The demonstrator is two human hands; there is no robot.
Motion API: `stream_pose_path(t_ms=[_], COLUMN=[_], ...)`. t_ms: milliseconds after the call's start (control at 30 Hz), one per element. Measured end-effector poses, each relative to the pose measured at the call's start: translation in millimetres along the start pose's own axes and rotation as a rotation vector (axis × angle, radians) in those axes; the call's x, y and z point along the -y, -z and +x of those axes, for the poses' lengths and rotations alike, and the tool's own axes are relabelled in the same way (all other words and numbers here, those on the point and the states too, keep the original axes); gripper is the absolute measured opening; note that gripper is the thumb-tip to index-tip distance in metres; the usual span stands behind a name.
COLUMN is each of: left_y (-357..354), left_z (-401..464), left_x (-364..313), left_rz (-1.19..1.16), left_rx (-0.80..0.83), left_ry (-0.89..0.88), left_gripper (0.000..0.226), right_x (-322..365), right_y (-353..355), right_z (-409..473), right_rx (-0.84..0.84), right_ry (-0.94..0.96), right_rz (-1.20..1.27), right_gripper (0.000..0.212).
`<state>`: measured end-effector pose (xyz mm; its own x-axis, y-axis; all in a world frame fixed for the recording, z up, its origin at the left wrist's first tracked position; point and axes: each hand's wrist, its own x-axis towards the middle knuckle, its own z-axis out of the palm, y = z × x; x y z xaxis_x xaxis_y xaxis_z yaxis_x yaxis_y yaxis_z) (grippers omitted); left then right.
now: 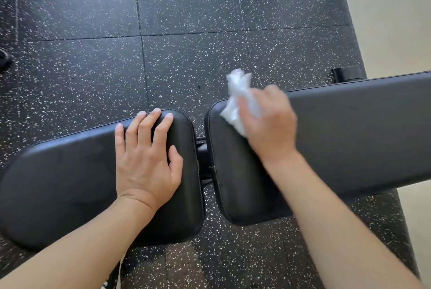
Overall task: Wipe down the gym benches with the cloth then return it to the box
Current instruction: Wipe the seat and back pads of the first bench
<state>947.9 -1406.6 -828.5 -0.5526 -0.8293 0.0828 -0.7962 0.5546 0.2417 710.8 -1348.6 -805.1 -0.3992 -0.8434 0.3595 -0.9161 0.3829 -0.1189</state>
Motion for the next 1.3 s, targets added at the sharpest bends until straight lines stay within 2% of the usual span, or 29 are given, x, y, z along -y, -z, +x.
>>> stream_pose_path(t_ms=[100, 167, 267, 433, 600, 833, 933, 1033, 1167, 1233, 1300], left_y=[1, 3, 3, 2, 2, 0, 0, 0, 2, 3, 3], left_z=[-1, -1, 0, 0, -1, -1, -2, -1, -1, -1, -1], left_x=[1, 0, -1, -1, -1, 1, 0, 1, -1, -2, -2], left_rz=[0.001, 0.002, -0.001, 0.000, 0.011, 0.003, -0.002, -0.003, -0.004, -0.007, -0.007], left_rx=[0.006, 0.006, 0.007, 0.009, 0.013, 0.004, 0.005, 0.009, 0.011, 0.010, 0.012], left_ry=[0.004, 0.010, 0.011, 0.008, 0.012, 0.006, 0.010, 0.007, 0.012, 0.010, 0.011], left_gripper=[0.062, 0.062, 0.062, 0.061, 0.062, 0.062, 0.062, 0.062, 0.062, 0.061, 0.061], right_x=[-35, -26, 20, 76, 75, 34, 24, 25, 36, 40, 42], right_y=[-4, -8, -14, -25, -9, 35, 32, 14, -12, -20, -22], right_z=[8, 10, 15, 4, -26, -131, -130, -94, -25, -1, 5], right_rx=[0.066, 0.081, 0.117, 0.074, 0.128, 0.190, 0.173, 0.115, 0.013, 0.011, 0.021], right_ry=[-0.390, -0.496, -0.374, -0.173, -0.127, 0.043, 0.117, 0.073, -0.153, -0.242, -0.253], right_rz=[0.102, 0.116, 0.073, 0.202, 0.228, 0.336, 0.344, 0.334, 0.306, 0.287, 0.290], right_gripper=[0.032, 0.033, 0.032, 0.021, 0.025, 0.025, 0.026, 0.024, 0.018, 0.021, 0.023])
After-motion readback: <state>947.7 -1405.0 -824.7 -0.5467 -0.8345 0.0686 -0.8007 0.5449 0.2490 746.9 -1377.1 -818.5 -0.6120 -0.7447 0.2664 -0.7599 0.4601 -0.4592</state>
